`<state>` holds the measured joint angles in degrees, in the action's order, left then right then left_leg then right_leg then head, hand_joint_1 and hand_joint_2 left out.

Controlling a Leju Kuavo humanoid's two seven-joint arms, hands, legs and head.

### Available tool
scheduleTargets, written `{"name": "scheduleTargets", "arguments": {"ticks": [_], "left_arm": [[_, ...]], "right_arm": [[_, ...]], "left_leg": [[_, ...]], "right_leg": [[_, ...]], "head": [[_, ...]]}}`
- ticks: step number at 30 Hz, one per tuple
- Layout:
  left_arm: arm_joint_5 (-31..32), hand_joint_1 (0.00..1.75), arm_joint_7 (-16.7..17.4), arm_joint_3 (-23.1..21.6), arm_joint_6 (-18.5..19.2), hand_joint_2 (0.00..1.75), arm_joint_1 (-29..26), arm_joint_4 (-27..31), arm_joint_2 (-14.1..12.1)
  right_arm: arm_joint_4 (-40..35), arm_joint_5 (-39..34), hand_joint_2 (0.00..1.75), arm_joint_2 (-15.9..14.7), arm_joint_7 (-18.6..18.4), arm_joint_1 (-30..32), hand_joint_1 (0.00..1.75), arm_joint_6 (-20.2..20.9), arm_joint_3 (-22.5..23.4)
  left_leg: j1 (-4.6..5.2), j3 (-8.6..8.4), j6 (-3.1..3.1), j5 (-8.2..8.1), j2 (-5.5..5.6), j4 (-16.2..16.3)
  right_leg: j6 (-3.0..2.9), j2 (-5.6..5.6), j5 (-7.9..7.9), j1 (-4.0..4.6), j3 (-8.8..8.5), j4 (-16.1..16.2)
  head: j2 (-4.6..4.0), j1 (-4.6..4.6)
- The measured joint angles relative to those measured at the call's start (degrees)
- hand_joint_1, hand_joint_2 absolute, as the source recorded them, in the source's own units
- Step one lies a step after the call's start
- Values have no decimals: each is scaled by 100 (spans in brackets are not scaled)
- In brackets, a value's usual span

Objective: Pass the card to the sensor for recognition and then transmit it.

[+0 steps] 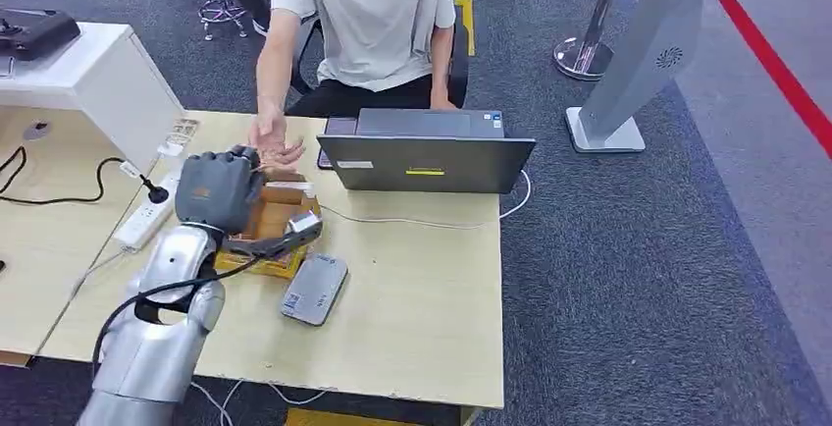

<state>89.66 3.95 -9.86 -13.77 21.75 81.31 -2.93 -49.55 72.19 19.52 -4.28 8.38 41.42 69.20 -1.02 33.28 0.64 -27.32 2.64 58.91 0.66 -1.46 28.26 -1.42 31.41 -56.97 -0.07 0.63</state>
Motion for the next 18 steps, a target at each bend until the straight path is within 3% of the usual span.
{"name": "scheduleTargets", "arguments": {"ticks": [4,9,17,18], "left_arm": [[15,175,305,59,-131,175,172,-74,-157],[15,175,689,79,-42,175,762,-510,-562],[15,175,840,79,-13,175,1143,-1008,-850],[15,0,870,79,-7,175,1161,-1054,-868]], "right_arm": [[39,397,0,-13,190,-113,0,35,214],[225,1155,0,-116,547,-267,0,-15,564],[446,1338,0,-223,643,-390,0,-61,859],[468,1366,175,-234,656,-404,0,-63,890]], "left_leg": [[-2,3,0,0,-2,0],[-2,2,-3,3,-3,0],[-1,3,1,5,-6,0],[-1,4,1,5,-7,0]], "right_leg": [[0,-3,0,1,2,0],[1,-3,-1,1,3,0],[1,-7,-4,0,5,-1],[1,-8,-4,0,6,-1]], "head": [[0,-4],[0,-4],[0,-2],[0,-7]]}}
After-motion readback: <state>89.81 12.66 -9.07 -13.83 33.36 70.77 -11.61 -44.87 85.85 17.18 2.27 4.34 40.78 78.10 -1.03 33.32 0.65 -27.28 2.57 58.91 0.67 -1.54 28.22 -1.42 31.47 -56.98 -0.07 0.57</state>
